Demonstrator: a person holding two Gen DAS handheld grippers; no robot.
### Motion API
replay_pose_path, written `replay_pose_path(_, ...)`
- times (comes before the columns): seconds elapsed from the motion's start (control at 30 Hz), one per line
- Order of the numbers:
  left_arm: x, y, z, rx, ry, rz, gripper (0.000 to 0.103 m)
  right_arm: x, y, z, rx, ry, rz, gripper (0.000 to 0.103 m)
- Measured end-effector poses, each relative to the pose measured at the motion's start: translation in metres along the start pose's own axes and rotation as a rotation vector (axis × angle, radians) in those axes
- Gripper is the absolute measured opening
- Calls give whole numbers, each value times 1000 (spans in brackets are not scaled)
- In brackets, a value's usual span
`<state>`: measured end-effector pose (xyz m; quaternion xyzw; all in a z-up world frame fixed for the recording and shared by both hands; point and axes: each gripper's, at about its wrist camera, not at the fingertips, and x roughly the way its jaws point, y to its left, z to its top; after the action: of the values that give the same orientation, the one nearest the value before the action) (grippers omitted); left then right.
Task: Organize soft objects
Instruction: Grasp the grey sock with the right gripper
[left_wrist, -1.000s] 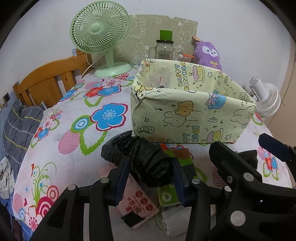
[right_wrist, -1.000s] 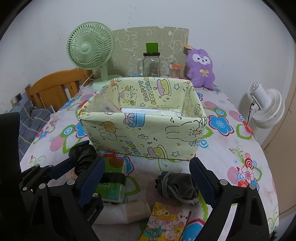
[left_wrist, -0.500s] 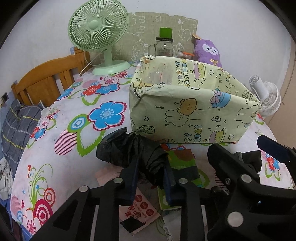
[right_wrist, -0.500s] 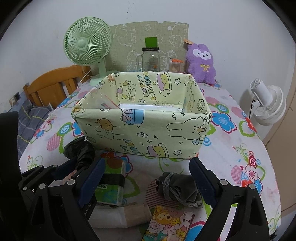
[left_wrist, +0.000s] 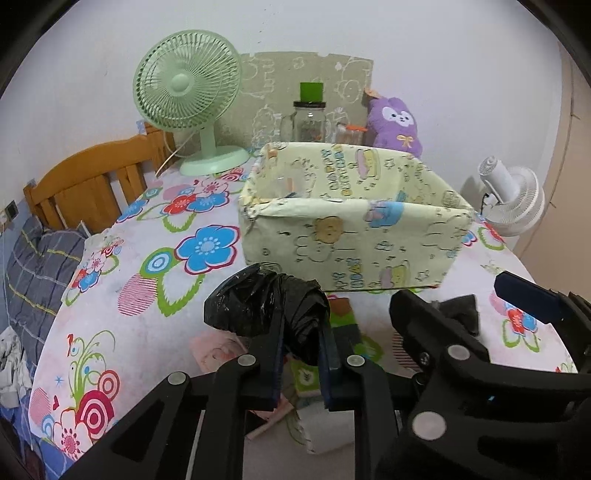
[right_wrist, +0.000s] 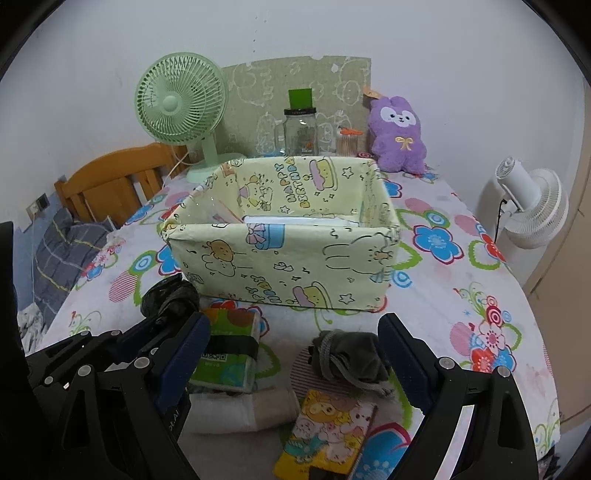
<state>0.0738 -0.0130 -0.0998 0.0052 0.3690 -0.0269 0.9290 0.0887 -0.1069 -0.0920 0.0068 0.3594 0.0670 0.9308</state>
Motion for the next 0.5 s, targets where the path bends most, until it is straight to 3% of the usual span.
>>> replay_pose_path(0.5, -5, -38, -5, 83, 5, -43, 13, -9, -34, -13, 59, 3, -24, 94)
